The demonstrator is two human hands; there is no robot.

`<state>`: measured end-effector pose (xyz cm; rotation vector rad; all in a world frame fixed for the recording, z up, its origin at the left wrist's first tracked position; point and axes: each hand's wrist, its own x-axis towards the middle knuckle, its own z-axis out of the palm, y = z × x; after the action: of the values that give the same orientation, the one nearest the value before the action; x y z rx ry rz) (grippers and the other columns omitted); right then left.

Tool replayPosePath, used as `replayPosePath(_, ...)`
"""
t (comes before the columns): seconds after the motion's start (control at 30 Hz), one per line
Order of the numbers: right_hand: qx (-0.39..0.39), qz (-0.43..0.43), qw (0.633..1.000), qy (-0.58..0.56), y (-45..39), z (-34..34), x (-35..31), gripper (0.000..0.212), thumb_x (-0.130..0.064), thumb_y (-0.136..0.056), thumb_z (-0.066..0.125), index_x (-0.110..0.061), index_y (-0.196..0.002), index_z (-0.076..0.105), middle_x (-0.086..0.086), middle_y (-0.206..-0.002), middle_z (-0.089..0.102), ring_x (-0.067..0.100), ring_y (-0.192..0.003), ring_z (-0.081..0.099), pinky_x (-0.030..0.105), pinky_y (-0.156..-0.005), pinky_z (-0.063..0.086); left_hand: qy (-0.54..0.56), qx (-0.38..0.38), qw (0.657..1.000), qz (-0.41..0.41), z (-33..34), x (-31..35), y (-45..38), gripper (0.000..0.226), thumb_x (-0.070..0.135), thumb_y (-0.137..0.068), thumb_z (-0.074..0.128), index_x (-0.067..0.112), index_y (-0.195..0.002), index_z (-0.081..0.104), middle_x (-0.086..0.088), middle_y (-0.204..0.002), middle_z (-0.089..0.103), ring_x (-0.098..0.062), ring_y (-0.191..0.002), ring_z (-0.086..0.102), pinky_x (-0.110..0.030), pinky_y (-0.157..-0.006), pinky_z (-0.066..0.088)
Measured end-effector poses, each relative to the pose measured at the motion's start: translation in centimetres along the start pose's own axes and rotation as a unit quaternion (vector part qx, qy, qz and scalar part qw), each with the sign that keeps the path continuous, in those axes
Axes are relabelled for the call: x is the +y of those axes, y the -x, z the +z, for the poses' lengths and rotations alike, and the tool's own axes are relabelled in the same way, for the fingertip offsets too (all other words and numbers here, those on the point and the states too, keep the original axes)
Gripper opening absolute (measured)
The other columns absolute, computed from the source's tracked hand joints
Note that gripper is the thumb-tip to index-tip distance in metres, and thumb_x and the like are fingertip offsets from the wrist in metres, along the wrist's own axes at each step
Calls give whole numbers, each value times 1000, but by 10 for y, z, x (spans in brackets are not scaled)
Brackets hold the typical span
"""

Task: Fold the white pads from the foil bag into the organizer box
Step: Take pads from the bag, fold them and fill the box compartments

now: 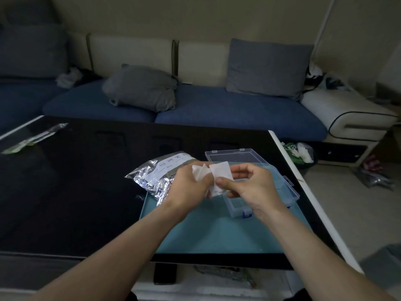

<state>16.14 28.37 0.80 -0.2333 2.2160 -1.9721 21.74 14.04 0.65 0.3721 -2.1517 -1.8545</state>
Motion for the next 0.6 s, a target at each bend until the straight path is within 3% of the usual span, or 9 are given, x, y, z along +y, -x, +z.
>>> replayPosePath(0.17, -52, 30, 994, 92, -6, -7, -1, 27, -28, -69, 90, -17, -87, 72, -4, -79, 74, 8, -67, 65, 22, -51, 47, 117, -37, 991, -56, -2, 6, 0, 9, 2, -96, 55, 8, -99, 62, -13, -75, 64, -20, -51, 57, -27, -48, 49)
replayPosePath(0.23, -56, 31, 994, 94, -6, -10, -3, 24, -27, -73, 88, -14, -86, 73, -1, -77, 74, 9, -65, 63, 22, -52, 49, 124, -44, 989, -69, -2, 6, 0, 13, 7, -101, 50, 11, -97, 61, -10, -71, 64, -19, -52, 58, -26, -47, 48)
replayPosePath(0.37, -48, 44, 998, 2, -6, -15, -10, 25, -25, -74, 85, -11, -92, 75, -3, -75, 74, 8, -64, 65, 21, -54, 53, 45, -35, 996, -64, -3, -2, -2, 24, 20, -105, 42, 9, -97, 62, -9, -70, 66, -21, -57, 59, -32, -60, 46)
replayPosePath(0.47, -95, 87, 991, -44, -1, -10, -11, 37, -29, -65, 84, -7, -93, 74, 0, -74, 74, 9, -61, 67, 21, -53, 54, 124, -41, 988, -86, 2, 1, -3, 33, 25, -107, 39, 12, -91, 64, -6, -67, 66, -21, -58, 57, -32, -62, 49)
replayPosePath(0.53, -102, 93, 990, -33, 3, -5, -9, 28, -24, -73, 83, -6, -91, 73, 1, -73, 75, 10, -61, 69, 20, -52, 54, 181, -38, 978, -93, 7, 4, -3, 35, 26, -106, 39, 11, -88, 64, -5, -69, 68, -21, -63, 60, -32, -63, 50)
replayPosePath(0.6, -79, 68, 995, 7, 4, 0, -7, 19, -19, -79, 83, -7, -87, 72, 3, -72, 76, 11, -60, 71, 21, -51, 53, 151, -33, 986, -67, 8, 0, -3, 32, 23, -106, 41, 10, -88, 64, -6, -74, 69, -20, -69, 63, -33, -68, 51)
